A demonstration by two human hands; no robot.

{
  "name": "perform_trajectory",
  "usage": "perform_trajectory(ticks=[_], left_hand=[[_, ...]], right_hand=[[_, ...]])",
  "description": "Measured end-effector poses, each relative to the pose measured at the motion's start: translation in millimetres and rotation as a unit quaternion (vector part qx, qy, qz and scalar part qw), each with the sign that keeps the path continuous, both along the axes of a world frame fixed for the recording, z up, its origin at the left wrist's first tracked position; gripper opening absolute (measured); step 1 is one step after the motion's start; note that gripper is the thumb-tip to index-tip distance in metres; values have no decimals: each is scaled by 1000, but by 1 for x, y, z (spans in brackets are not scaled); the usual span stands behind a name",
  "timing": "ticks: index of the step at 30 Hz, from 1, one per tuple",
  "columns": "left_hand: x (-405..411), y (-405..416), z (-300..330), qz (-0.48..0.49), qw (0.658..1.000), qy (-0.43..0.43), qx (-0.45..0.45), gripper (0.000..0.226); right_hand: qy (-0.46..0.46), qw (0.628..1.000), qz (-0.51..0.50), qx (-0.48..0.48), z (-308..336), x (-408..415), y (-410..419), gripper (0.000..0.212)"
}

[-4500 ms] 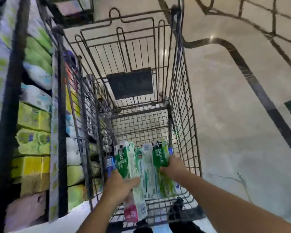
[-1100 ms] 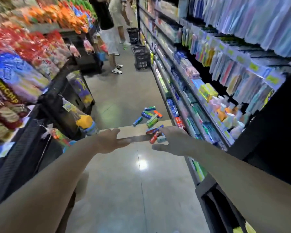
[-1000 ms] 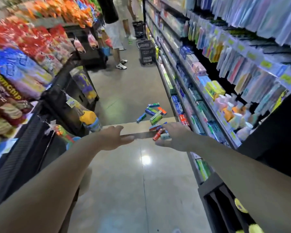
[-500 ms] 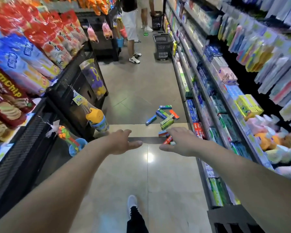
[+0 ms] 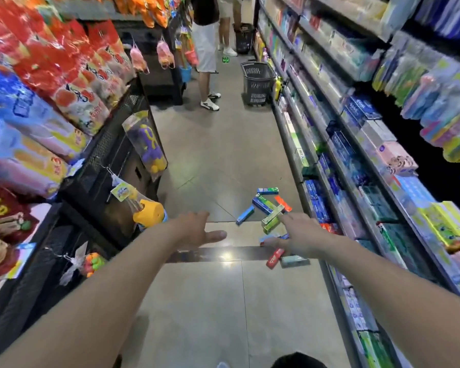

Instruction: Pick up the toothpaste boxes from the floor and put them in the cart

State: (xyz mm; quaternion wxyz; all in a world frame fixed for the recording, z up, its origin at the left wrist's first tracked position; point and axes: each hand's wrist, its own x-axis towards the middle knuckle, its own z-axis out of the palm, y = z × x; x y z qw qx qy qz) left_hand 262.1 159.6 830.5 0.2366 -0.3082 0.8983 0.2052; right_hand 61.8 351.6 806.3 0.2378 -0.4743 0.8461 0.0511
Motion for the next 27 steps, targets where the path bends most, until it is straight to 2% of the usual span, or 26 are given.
perform_trajectory(ticks=[10,20,27], left_hand=[[-104,-126,-20,12,1000,-20,13,93],[-247,-250,-19,28,999,-31,20,93],[-322,-327,-34,11,998,-45,32,97]], right_hand=[[-10,1000,-9,14,-27,-96,-129,92],[-43,999,-17,8,-36,-248,-261,86],[-66,997,-29,6,-43,-306,-325,93]])
